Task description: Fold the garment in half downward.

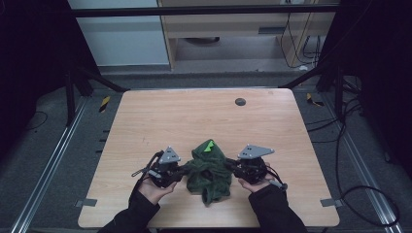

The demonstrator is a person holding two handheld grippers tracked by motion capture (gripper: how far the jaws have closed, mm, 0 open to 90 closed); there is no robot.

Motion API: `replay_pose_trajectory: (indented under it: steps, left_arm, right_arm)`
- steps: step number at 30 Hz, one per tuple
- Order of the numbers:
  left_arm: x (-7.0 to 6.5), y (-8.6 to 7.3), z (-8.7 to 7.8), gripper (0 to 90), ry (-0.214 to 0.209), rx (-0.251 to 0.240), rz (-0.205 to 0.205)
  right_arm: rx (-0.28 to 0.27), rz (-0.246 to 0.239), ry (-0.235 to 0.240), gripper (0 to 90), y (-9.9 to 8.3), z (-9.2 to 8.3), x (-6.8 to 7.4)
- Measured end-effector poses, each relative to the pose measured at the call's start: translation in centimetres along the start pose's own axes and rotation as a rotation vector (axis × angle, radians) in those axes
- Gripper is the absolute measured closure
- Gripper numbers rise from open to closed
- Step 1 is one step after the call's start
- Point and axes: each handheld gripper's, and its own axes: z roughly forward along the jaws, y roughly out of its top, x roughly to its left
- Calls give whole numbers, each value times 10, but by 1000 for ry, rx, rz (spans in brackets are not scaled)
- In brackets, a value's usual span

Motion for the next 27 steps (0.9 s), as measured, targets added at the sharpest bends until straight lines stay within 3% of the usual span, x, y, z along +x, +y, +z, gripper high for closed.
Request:
replay_pose_trajectory:
  steps: [14,27]
  left_arm:
    - [-12,-19,7,856,-35,65,4]
    - [-17,-29,15,857,-47,118,8]
  right_arm:
    - [62,24,40,820,-28,-2,12]
    - [105,50,61,804,-41,-1,17]
